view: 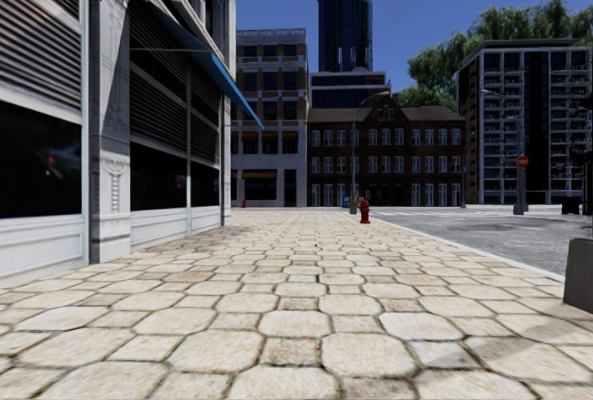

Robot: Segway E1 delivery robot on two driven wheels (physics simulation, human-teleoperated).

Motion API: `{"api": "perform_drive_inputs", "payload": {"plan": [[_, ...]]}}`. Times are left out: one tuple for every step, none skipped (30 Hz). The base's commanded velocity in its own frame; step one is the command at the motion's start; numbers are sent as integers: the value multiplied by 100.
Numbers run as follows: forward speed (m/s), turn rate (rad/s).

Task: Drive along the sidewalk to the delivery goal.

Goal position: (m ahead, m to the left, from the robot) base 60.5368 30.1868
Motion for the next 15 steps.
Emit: {"api": "perform_drive_inputs", "payload": {"plan": [[200,27],[200,27],[200,20],[200,12],[200,12],[200,0],[200,0],[200,0],[200,0],[200,0],[200,0],[200,0],[200,0],[200,0],[200,0]]}}
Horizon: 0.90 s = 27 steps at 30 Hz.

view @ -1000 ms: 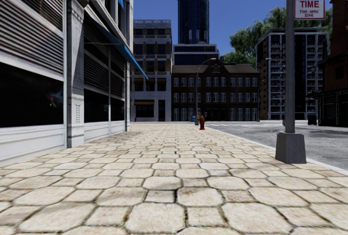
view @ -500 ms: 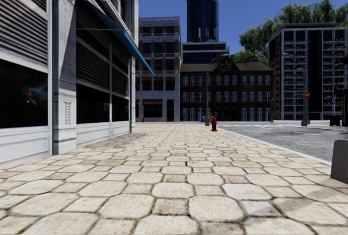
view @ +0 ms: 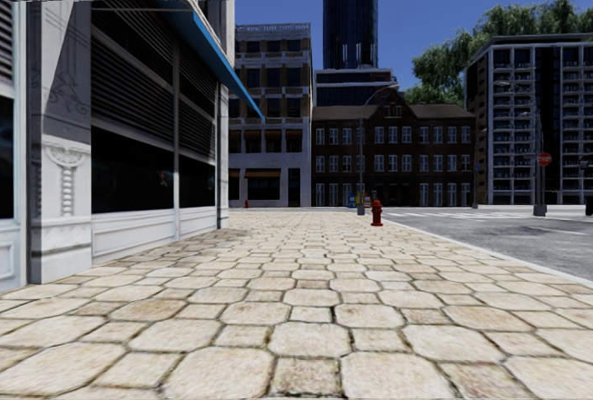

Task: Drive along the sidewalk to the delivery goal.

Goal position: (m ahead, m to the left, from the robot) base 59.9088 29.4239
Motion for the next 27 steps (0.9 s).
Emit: {"api": "perform_drive_inputs", "payload": {"plan": [[200,0],[200,0],[200,0],[200,0],[200,0],[200,0],[200,0],[200,0],[200,0],[200,0],[200,0],[200,0],[200,0],[200,0],[200,0],[200,0],[200,0],[200,0],[200,0],[200,0],[200,0],[200,0],[200,0],[200,0],[200,0],[200,0],[200,0]]}}
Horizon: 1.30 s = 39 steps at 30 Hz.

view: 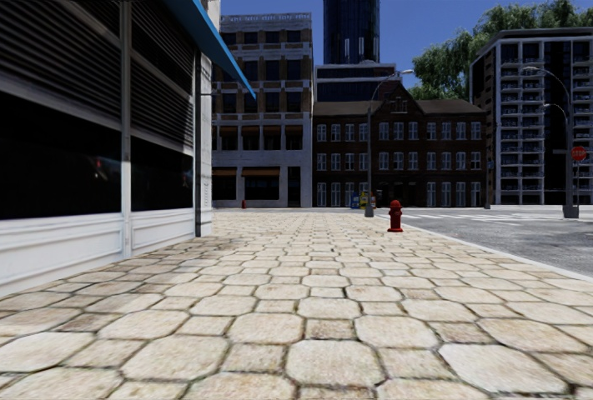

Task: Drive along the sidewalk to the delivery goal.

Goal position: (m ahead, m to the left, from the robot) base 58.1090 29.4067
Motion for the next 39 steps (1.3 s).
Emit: {"api": "perform_drive_inputs", "payload": {"plan": [[200,0],[200,0],[200,0],[200,0],[200,0],[200,0],[200,0],[200,0],[200,0],[200,0],[200,0],[200,0],[200,0],[200,0],[200,0],[200,0],[200,0],[200,0],[200,0],[200,0],[200,0],[200,0],[200,0],[200,0],[200,0],[200,0],[200,0],[200,0],[200,0],[200,0],[200,0],[200,0],[200,0],[200,0],[200,0],[200,0],[200,0],[200,0],[200,0]]}}
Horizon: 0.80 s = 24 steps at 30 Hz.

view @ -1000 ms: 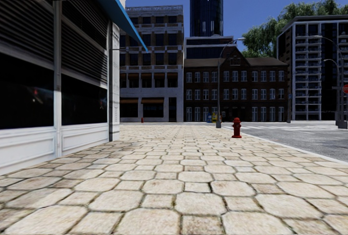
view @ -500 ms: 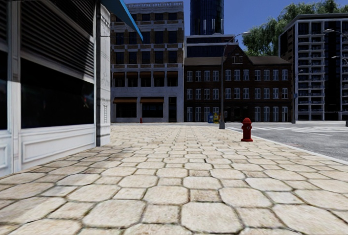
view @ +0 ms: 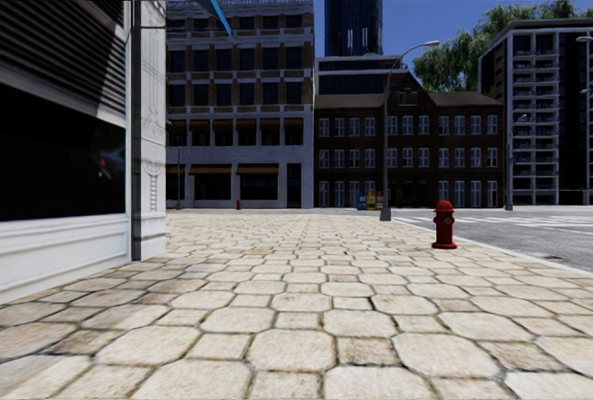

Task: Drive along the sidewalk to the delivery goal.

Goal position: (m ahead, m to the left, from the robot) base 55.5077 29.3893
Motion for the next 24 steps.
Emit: {"api": "perform_drive_inputs", "payload": {"plan": [[200,0],[200,0],[200,0],[200,0],[200,0],[200,0],[200,0],[200,0],[200,0],[200,0],[200,0],[200,0],[200,0],[200,0],[200,0],[200,0],[200,0],[200,0],[200,0],[200,0],[200,0],[200,0],[200,0],[200,0]]}}
